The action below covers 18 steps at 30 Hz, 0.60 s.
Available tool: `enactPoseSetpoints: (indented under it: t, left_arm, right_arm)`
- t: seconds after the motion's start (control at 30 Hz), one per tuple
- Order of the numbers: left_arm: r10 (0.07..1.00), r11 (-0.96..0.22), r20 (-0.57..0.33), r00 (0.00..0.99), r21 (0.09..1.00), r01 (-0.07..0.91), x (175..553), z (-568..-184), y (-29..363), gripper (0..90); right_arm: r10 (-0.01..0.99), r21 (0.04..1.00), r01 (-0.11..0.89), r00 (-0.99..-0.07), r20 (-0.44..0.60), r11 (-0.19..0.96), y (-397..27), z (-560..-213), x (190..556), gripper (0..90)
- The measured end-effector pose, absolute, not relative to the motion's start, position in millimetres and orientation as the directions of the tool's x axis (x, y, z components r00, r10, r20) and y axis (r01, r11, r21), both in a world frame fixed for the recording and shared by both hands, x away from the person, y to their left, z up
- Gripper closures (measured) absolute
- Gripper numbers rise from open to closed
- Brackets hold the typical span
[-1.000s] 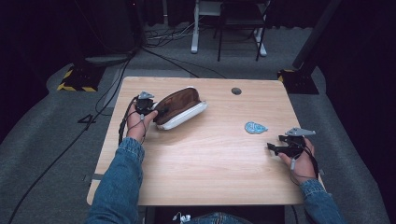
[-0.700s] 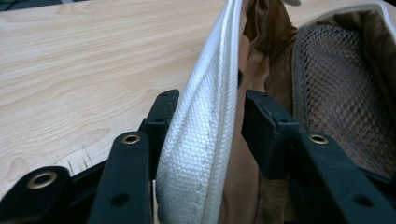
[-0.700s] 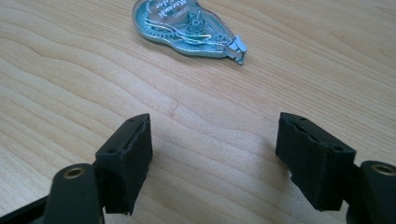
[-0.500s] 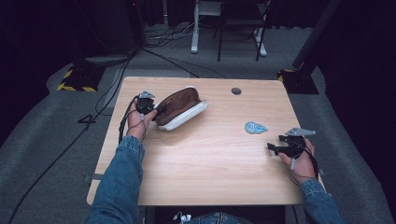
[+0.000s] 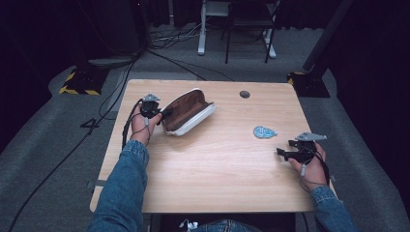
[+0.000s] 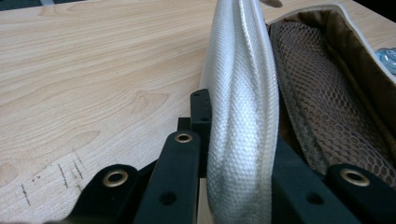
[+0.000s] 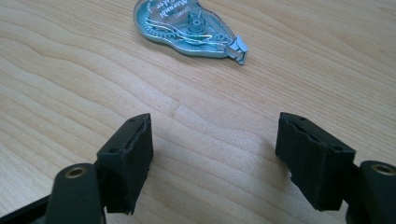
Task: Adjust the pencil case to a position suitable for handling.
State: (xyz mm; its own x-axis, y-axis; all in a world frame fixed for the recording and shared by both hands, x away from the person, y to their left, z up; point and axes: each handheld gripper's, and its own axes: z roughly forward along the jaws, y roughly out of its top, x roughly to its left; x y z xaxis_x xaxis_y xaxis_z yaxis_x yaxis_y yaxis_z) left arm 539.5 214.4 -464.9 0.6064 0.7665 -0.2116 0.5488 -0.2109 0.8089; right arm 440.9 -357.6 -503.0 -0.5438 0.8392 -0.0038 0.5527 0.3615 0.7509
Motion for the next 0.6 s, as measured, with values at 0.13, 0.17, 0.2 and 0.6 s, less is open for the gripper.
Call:
enactPoseSetpoints:
  t: [0.13, 0.17, 0.2, 0.6]
  left_arm:
    - [0.758, -0.216, -0.228, 0.612, 0.797, 0.564, 536.8, -460.2, 213.6, 86.2]
    - [0.757, -0.215, -0.227, 0.612, 0.799, 0.562, 535.4, -458.0, 213.2, 86.2]
    - [0.754, -0.210, -0.235, 0.614, 0.799, 0.564, 534.2, -456.4, 212.6, 86.2]
    - [0.714, -0.193, -0.269, 0.647, 0.812, 0.551, 515.9, -431.2, 204.8, 86.3]
  right_arm:
    - [0.839, 0.751, 0.553, -0.544, -0.003, 0.362, -357.6, -503.0, 440.9, 27.7]
    - [0.839, 0.751, 0.553, -0.544, -0.003, 0.361, -357.6, -503.0, 440.9, 27.7]
    - [0.839, 0.751, 0.553, -0.544, -0.003, 0.362, -357.6, -503.0, 440.9, 27.7]
    - [0.838, 0.750, 0.553, -0.545, -0.002, 0.362, -357.7, -502.9, 440.9, 27.9]
